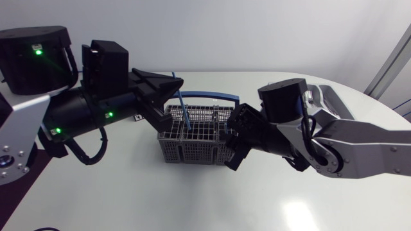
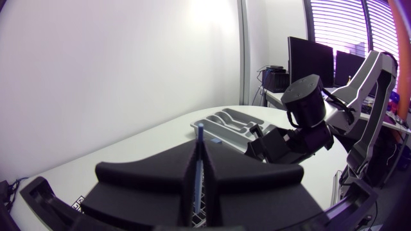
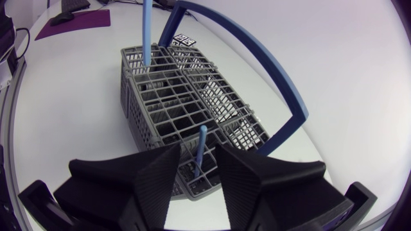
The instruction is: Transfer all utensils from the basket to the drawer tray.
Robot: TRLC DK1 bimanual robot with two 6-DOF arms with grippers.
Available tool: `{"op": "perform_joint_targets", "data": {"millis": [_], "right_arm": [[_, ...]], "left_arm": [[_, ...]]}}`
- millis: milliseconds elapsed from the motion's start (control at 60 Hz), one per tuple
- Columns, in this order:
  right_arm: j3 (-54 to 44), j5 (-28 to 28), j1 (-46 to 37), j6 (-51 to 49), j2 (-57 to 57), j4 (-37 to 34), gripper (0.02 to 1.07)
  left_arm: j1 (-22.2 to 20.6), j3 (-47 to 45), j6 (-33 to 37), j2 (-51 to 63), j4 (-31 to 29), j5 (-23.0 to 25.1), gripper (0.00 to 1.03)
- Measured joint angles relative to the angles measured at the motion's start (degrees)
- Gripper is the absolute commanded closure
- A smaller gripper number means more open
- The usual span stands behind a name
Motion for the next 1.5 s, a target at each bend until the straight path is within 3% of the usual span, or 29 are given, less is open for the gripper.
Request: {"op": "perform_joint_targets", "data": {"millis": [183,467,1083,1500], "right_arm": [[0.00,-0.35,0.28,-0.02,-1.09,0.09,0.92],[0.00,-1.55,0.33,0.00,-3.98,-0.90,1.00],[0.07,-1.49,0.35,0.04,-4.17,-1.68,1.01],[3.48,-1.29,1.05,0.24,-7.63,-9.44,1.01]], "left_arm": [[0.00,-0.26,0.00,-2.51,-2.16,-0.15,1.00],[0.00,-0.26,-0.22,-6.62,-5.16,-0.17,1.00],[0.00,-0.26,-0.22,-8.46,-7.28,-0.17,1.00],[0.00,-0.26,-0.22,-8.79,-7.50,-0.17,1.00]]}}
